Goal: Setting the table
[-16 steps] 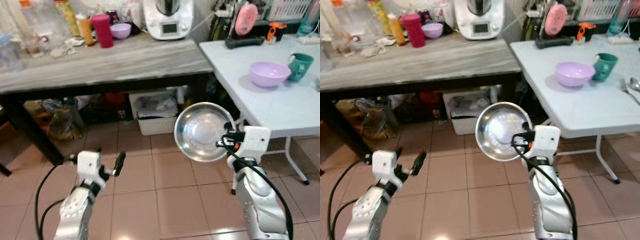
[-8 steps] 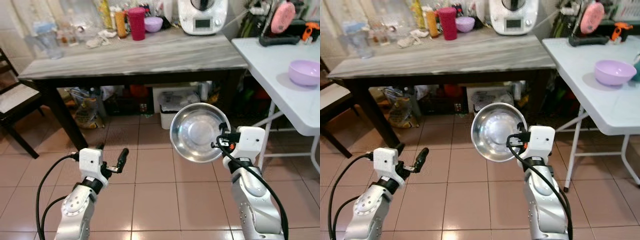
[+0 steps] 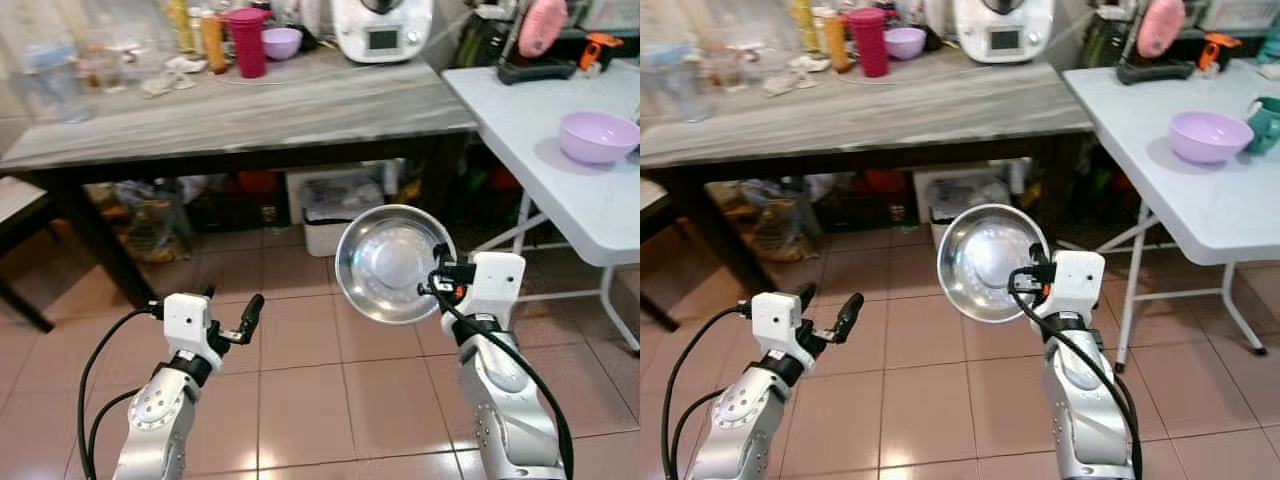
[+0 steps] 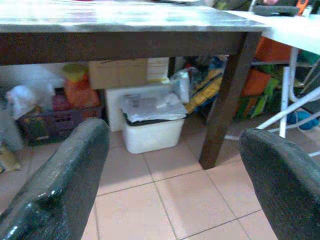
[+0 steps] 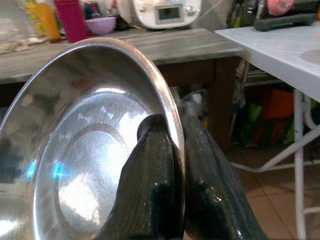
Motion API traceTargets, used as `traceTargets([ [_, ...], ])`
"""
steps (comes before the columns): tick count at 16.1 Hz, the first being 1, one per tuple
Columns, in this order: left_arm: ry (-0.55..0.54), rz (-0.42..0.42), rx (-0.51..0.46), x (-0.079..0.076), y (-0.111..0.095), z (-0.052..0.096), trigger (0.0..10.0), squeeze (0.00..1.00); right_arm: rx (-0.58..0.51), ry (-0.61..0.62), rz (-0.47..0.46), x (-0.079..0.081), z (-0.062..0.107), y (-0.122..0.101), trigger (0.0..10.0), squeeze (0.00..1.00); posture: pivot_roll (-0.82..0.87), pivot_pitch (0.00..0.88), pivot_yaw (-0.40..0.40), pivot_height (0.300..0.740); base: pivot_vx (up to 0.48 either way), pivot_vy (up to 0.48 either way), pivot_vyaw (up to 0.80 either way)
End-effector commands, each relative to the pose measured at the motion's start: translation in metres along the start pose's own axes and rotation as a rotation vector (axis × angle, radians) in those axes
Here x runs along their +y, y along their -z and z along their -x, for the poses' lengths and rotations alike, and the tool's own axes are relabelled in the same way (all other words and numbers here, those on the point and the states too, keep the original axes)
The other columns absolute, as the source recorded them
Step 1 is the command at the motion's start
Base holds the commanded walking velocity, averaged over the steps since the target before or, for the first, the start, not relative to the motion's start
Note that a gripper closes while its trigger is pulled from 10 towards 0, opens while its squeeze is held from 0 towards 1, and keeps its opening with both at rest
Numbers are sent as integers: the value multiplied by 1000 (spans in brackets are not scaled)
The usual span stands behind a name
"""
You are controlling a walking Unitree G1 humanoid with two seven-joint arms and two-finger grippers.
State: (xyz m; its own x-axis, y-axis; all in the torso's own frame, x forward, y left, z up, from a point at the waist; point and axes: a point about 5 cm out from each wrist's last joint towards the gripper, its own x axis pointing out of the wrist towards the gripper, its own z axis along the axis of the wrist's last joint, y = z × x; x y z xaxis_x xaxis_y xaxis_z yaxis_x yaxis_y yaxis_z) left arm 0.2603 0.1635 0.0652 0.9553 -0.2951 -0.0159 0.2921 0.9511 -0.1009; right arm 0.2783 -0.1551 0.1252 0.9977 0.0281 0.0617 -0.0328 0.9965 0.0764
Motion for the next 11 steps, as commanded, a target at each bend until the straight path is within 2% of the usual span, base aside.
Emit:
traceTargets([
  [1,4,-9,-4,0,-4,0,10000,0,-29,-5,4,3,-3,-6,10000,0,-237,40,60,740,390,0,0],
  [5,27,-17,-7,-3,-7,-3,10000,0,-38,-8,0,5,-6,-8,10000,0,-232,38,61,740,392,0,0],
  [8,29,-16,-3,-3,-8,-3,10000,0,-38,-6,1,5,-5,-8,10000,0,-236,44,61,740,404,0,498],
  [11,42,-3,6,-7,-5,0,10000,0,-35,0,-3,6,-3,-7,10000,0,-239,50,60,740,406,0,0],
])
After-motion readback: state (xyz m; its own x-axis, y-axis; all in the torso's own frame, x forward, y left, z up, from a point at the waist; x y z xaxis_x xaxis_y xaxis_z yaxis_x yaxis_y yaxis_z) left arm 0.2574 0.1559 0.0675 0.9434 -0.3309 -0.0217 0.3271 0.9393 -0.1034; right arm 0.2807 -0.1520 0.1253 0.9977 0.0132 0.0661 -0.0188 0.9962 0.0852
